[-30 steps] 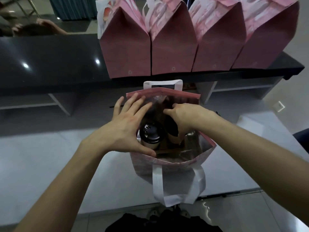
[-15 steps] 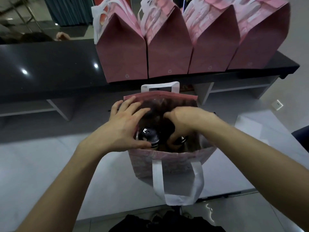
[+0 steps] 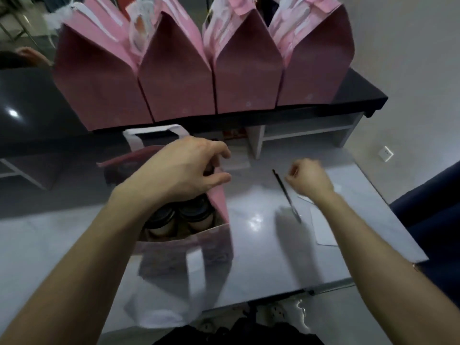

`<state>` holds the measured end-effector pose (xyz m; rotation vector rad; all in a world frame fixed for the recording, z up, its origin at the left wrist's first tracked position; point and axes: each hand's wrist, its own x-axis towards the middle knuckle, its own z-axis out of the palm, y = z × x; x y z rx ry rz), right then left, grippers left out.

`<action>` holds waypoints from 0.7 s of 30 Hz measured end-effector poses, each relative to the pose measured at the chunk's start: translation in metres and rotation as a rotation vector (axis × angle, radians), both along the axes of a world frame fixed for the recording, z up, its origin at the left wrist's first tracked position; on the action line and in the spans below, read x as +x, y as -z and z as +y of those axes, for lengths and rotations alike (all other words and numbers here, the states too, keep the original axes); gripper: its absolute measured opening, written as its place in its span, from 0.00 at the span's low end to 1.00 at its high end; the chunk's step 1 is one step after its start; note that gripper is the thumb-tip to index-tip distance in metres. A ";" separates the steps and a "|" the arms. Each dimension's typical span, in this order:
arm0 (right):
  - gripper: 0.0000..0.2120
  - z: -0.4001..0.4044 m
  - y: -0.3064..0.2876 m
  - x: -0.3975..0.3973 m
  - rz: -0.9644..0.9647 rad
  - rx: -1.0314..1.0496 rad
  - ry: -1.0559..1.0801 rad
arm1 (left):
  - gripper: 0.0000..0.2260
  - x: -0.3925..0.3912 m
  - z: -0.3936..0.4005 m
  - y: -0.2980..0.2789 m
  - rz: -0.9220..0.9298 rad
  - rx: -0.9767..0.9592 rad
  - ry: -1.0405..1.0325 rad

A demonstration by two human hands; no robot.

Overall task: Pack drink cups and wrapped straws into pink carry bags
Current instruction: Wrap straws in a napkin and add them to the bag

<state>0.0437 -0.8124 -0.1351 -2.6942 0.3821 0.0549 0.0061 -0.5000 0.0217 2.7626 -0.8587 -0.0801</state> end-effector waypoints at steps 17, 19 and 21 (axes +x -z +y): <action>0.07 -0.058 0.091 -0.011 0.250 0.568 -0.157 | 0.11 -0.002 -0.169 0.176 0.517 -0.623 -0.622; 0.07 -0.066 0.085 -0.020 0.266 0.646 -0.249 | 0.11 0.004 -0.187 0.204 0.641 -0.845 -0.702; 0.07 -0.074 0.082 -0.025 0.272 0.703 -0.267 | 0.07 0.011 -0.198 0.224 0.644 -0.947 -0.749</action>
